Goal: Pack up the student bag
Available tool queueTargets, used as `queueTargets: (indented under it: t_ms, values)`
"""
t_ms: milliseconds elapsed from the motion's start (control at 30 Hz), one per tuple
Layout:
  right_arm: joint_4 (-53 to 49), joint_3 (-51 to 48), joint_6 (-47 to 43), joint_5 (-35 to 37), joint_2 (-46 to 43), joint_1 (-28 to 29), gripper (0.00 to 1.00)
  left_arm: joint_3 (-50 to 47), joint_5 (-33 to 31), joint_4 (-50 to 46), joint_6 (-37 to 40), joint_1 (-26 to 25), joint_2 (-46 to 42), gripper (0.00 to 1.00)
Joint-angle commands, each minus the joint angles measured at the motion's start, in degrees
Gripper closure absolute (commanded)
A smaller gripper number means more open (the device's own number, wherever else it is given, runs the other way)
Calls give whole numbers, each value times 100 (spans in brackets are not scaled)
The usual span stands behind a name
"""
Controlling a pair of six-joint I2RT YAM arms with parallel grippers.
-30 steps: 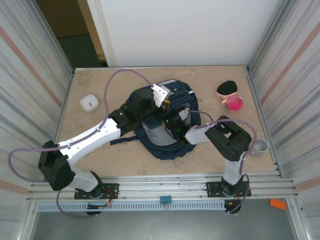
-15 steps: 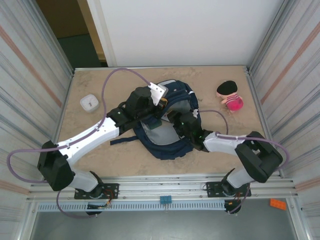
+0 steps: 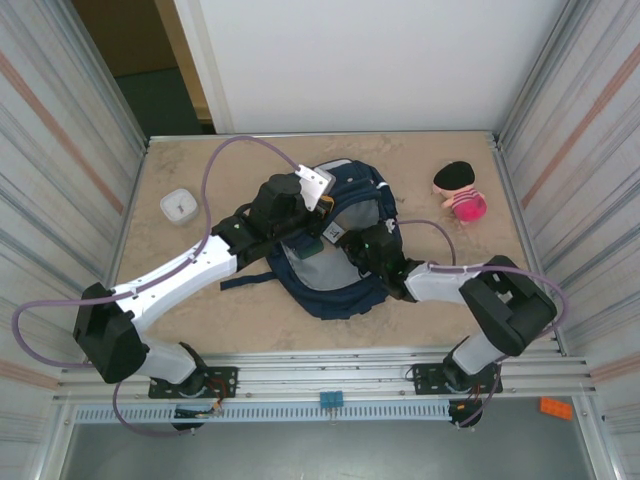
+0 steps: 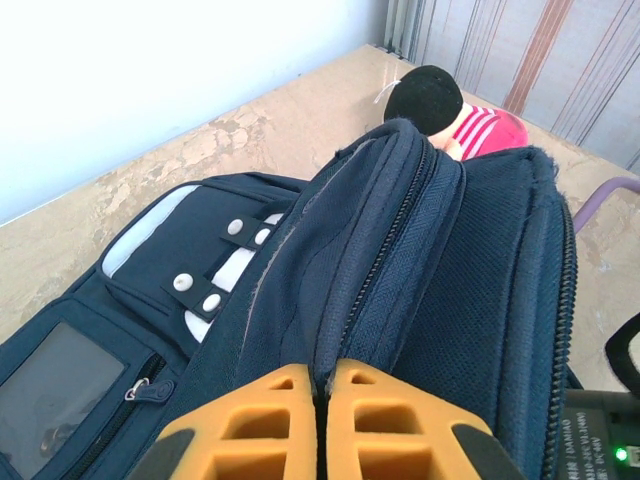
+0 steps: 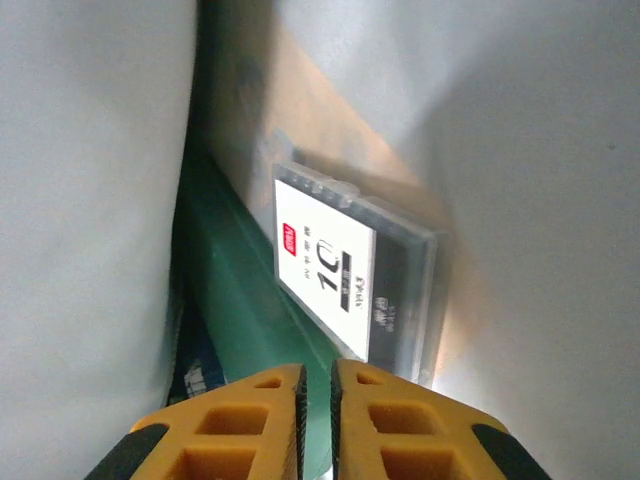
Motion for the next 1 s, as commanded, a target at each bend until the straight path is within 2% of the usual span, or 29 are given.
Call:
queueTargets:
  t_ms: [0, 267, 500, 567, 667, 833, 967]
  values:
    - [531, 165, 347, 253, 385, 142, 87, 66, 83, 653, -64, 48, -359, 100]
    - [785, 750, 374, 139, 1053, 163, 84, 160, 152, 632, -101, 43, -286, 100]
    - [463, 78, 422, 85, 254, 147, 67, 86, 33, 571, -31, 41, -345, 100]
    - [92, -39, 396, 163, -65, 164, 58, 77, 12, 569, 27, 39, -339, 100]
    - [-637, -60, 275, 331, -517, 181, 52, 89, -84, 560, 73, 39, -332, 100]
    - [-1552, 107, 453, 140, -627, -76, 53, 94, -90, 596, 113, 46, -340, 100]
    - [-991, 118, 583, -152, -249, -142, 60, 125, -49, 595, 92, 40, -323, 100]
